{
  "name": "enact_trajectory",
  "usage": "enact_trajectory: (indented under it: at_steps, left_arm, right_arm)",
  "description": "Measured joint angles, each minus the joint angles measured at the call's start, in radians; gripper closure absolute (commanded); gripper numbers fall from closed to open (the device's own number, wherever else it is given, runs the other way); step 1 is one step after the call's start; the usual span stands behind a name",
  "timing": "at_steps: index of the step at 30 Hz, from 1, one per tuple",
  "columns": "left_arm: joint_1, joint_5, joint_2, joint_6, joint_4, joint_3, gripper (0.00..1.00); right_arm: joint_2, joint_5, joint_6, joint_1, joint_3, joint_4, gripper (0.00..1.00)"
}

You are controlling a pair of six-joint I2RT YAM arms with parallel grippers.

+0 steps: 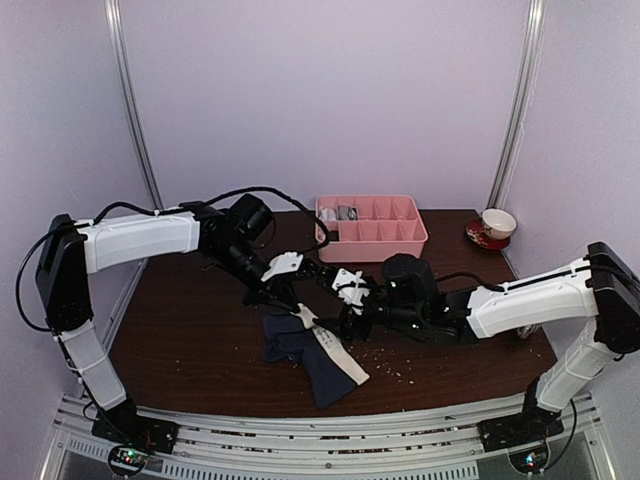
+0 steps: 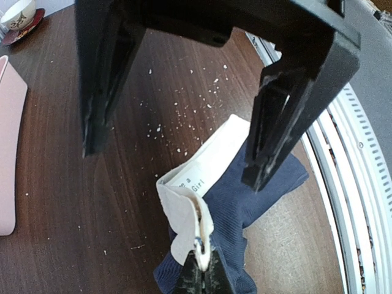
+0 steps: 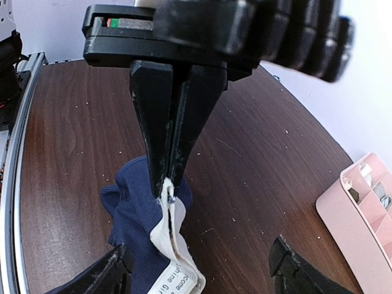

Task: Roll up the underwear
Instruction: Pass from the left arm to the right

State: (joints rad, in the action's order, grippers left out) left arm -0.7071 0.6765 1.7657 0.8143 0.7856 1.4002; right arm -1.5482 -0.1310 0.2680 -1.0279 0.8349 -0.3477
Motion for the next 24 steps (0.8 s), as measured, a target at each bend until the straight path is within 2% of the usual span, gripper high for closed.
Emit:
enact_trajectory:
  at_steps: [16, 24]
  left_arm:
    - [-0.026, 0.019, -0.021, 0.051, 0.027, -0.031, 1.00]
    - [-0.028, 0.042, -0.098, 0.056, -0.032, -0.106, 1.00]
  right_arm:
    - [-0.091, -0.124, 0.058, -0.014, 0.013, -0.118, 0.27]
    - [-0.077, -0.150, 0.048, -0.014, -0.119, -0.218, 0.25]
